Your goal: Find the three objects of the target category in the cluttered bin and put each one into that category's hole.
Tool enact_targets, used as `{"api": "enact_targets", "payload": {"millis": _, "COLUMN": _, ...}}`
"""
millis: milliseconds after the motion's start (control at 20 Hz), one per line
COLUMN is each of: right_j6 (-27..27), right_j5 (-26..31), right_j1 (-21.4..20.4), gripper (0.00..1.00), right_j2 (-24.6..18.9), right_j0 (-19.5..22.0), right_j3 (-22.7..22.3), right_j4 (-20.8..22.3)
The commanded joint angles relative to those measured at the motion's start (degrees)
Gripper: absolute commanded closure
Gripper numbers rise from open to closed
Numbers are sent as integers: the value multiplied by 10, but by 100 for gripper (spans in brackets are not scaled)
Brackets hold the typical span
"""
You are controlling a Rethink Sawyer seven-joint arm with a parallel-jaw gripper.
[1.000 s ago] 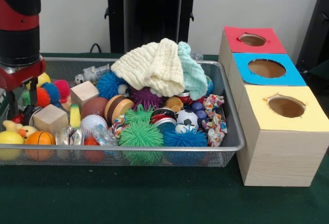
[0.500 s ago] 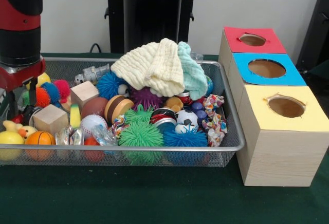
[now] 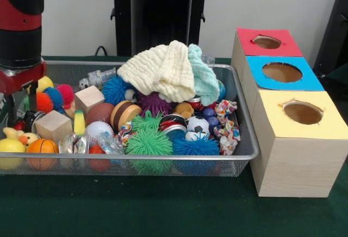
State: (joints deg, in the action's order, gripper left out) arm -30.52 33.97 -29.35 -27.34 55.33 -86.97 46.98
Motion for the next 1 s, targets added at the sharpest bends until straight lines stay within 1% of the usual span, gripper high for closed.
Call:
{"api": "enact_targets", "payload": {"millis": 50, "right_j6": 33, "right_j5": 17, "right_j1": -13, "gripper": 0, "right_j2": -19, "right_j0": -15, "right_j3": 6, "right_j4": 14}}
{"api": "enact_targets", "payload": {"millis": 450, "right_j6": 25, "right_j5": 11, "right_j1": -2, "gripper": 0, "right_j2": -17, "right_j0": -21, "right_j3": 14, "right_j4": 17}}
{"api": "enact_targets", "payload": {"millis": 650, "right_j6": 22, "right_j5": 13, "right_j1": 5, "gripper": 0, "right_j2": -19, "right_j0": -19, "right_j3": 14, "right_j4": 10}}
{"api": "enact_targets", "payload": {"millis": 850, "right_j6": 19, "right_j5": -3, "right_j1": 10, "gripper": 0, "right_j2": -14, "right_j0": -17, "right_j3": 10, "right_j4": 21}}
{"api": "enact_targets", "payload": {"millis": 1000, "right_j6": 27, "right_j5": -7, "right_j1": 18, "gripper": 0, "right_j2": -13, "right_j0": -13, "right_j3": 16, "right_j4": 29}}
